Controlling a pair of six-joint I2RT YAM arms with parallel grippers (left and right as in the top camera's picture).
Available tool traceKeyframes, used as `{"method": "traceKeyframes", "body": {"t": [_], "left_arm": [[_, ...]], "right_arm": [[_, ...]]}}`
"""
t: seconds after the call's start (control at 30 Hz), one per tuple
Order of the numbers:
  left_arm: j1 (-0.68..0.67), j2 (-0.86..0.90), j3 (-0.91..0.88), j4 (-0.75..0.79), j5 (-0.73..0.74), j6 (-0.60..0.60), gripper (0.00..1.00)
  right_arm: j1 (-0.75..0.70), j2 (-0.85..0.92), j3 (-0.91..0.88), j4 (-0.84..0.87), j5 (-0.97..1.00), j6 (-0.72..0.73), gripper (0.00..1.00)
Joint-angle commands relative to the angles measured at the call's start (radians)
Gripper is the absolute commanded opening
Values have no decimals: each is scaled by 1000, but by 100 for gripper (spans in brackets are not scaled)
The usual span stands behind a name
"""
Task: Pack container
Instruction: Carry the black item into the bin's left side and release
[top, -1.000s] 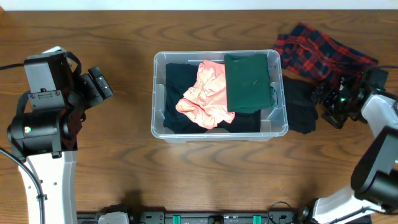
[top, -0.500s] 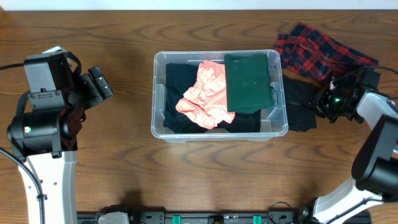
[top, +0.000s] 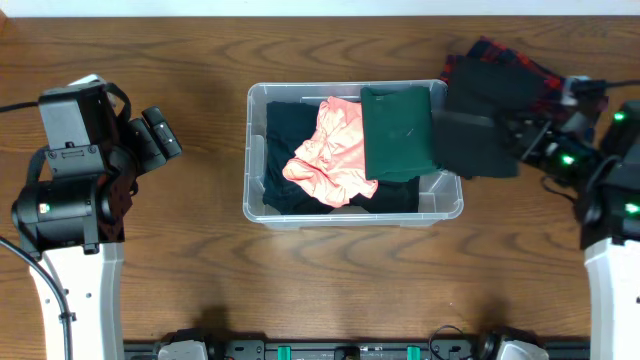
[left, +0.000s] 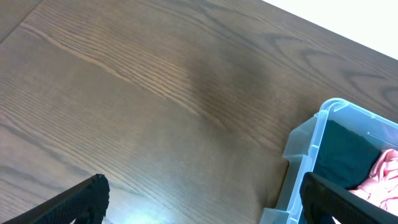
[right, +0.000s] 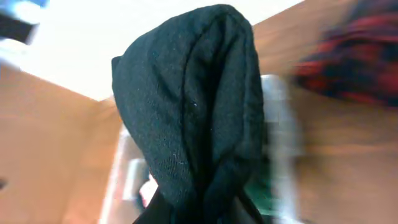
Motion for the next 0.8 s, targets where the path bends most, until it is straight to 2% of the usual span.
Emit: {"method": "traceKeyframes", "body": {"t": [0.0, 0.23, 0.47, 0.63, 0.73, 0.77], "left_arm": [[5, 5, -2, 0, -12, -9, 98], [5, 5, -2, 0, -12, -9, 98], [5, 5, -2, 0, -12, -9, 98], [5, 5, -2, 0, -12, -9, 98], [5, 5, -2, 0, -12, -9, 98], [5, 5, -2, 0, -12, -9, 98]], "right_arm": [[137, 37, 4, 63, -38, 175, 1], [430, 209, 4, 367, 39, 459, 1], [600, 462, 4, 636, 90, 690, 1], [676, 610, 4, 820, 128, 768, 1], [698, 670, 4, 814, 154, 767, 1], [698, 685, 4, 801, 154, 758, 4]]}}
